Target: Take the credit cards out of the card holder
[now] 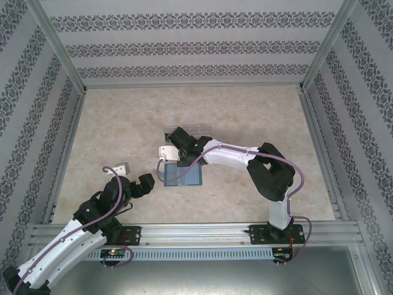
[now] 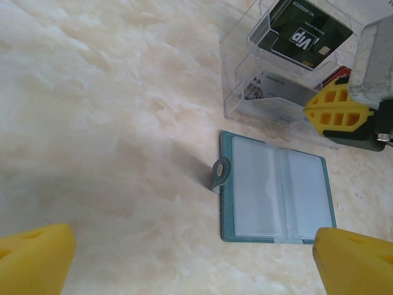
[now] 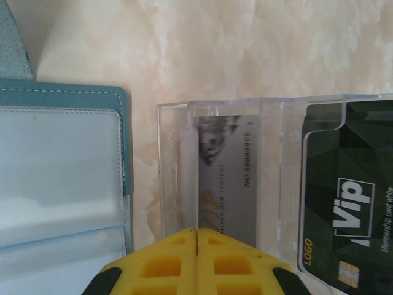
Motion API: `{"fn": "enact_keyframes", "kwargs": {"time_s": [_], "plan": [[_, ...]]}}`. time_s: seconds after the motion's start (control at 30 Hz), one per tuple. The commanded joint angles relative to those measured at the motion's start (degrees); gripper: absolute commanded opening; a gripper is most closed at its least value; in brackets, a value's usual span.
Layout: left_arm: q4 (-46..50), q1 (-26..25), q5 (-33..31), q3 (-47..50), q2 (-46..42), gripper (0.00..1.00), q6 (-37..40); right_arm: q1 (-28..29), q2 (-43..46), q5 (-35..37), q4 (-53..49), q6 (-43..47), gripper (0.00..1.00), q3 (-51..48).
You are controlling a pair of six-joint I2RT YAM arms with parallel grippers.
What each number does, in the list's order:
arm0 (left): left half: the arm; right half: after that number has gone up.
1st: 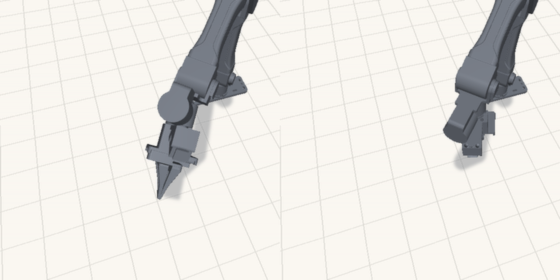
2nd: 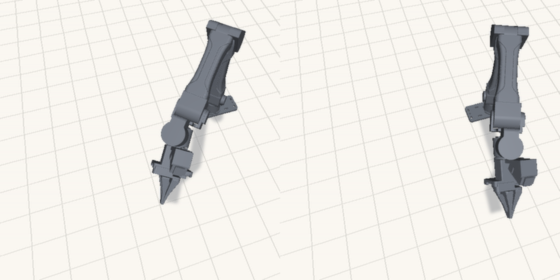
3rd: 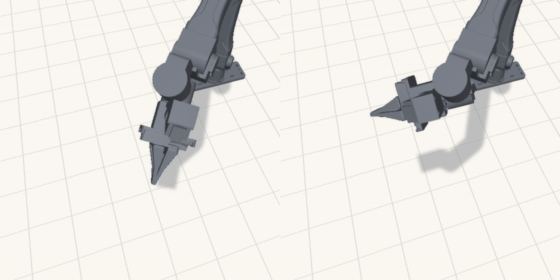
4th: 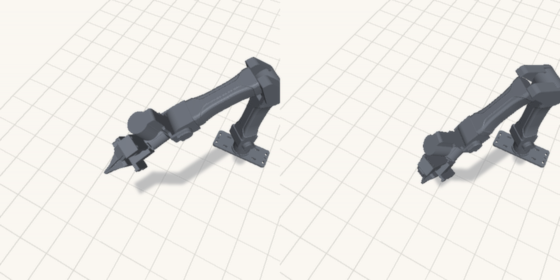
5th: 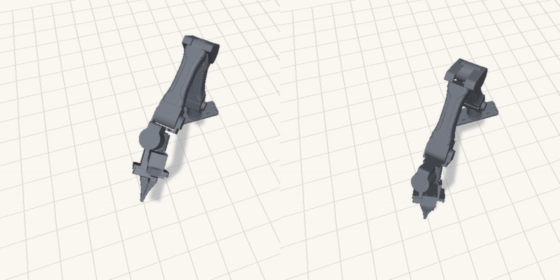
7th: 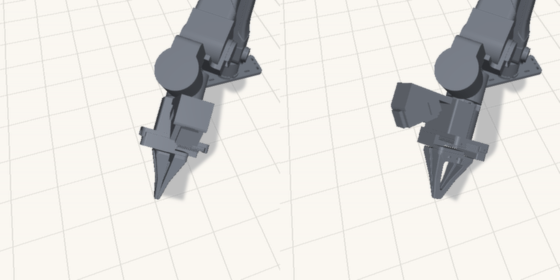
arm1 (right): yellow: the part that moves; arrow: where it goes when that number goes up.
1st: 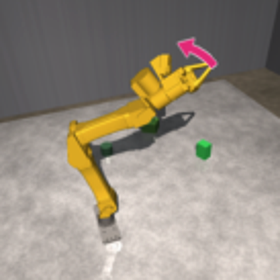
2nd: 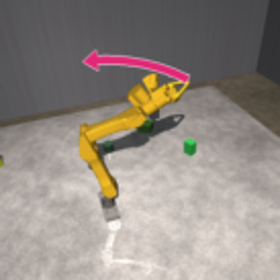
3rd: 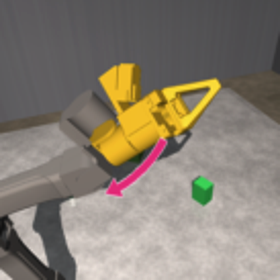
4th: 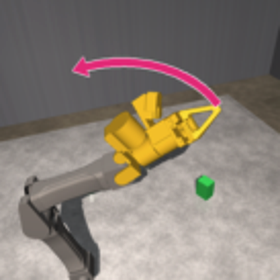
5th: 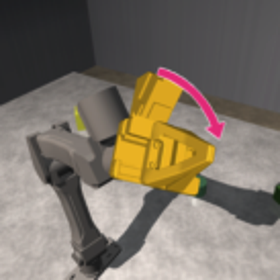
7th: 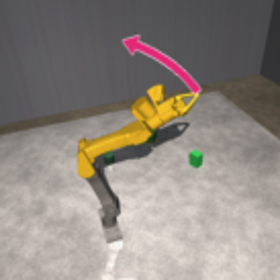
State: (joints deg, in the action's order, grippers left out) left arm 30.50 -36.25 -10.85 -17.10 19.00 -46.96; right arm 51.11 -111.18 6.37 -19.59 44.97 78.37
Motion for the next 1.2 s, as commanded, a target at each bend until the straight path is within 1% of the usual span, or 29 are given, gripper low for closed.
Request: {"fn": "enact_keyframes", "kwargs": {"time_s": [0.0, 0.1, 0.13, 0.2, 0.23, 0.3, 0.47, 0.53, 0.67, 0.8, 0.97, 1.07, 1.17], "plan": [[1.67, 0.74, -0.92, 0.46, -0.54, 1.0, 0.2, -0.4, -1.04, -0.95, -0.73, -1.44, 0.02, 2.29], [1.62, 0.71, -0.88, 0.41, -0.54, 1.0, 0.28, -0.4, -1.66, 0.16, -0.43, -1.72, 0.06, 2.81], [1.67, 0.71, -0.92, 0.41, -0.5, 1.0, 0.29, -0.4, -1.96, 0.88, -0.36, -1.88, 0.09, 3.05], [1.8, 0.7, -0.94, 0.41, -0.53, 1.0, 0.29, -0.4, -2.7, 2.54, -0.27, -2.27, 0.22, 3.74], [1.84, 0.74, -0.93, 0.37, -0.57, 1.0, 0.25, -0.4, -3.05, 3.59, -0.18, -2.66, 0.25, 4.12], [1.93, 0.74, -0.97, 0.32, -0.57, 1.0, 0.25, -0.4, -3.17, 5.38, 0.36, -3.44, 0.25, 4.62], [1.75, 0.74, -0.85, 0.4, -0.57, 1.0, 0.37, -0.4, -2.01, 5.74, 2.56, -3.66, 0.28, 3.55], [1.75, 0.67, -0.84, 0.49, -0.54, 1.0, 0.33, -0.4, -2.2, 5.79, 2.24, -3.66, 0.32, 3.46], [1.67, 0.66, -0.59, 0.58, -0.63, 1.0, 0.4, -0.41, -2.56, 7.38, 3.01, -3.97, 0.33, 3.04], [1.75, 0.7, -0.62, 0.43, -0.57, 1.0, 0.46, -0.4, -0.54, 5.67, 3.58, -5.56, 0.35, 1.85], [1.66, 0.74, -0.59, 0.54, -0.61, 1.0, 0.46, 0.28, 1.92, 2.06, 3.16, -5.82, 0.43, -0.28], [1.5, 0.68, -0.49, 0.72, -0.62, 1.0, 0.44, 0.64, 1.2, 2.01, 2.29, -5.68, 0.47, -0.52], [1.5, 0.74, -0.49, 0.65, -0.56, 1.0, 0.47, 0.72, -0.45, 3.94, 2.59, -5.86, 0.47, -0.17]]}}
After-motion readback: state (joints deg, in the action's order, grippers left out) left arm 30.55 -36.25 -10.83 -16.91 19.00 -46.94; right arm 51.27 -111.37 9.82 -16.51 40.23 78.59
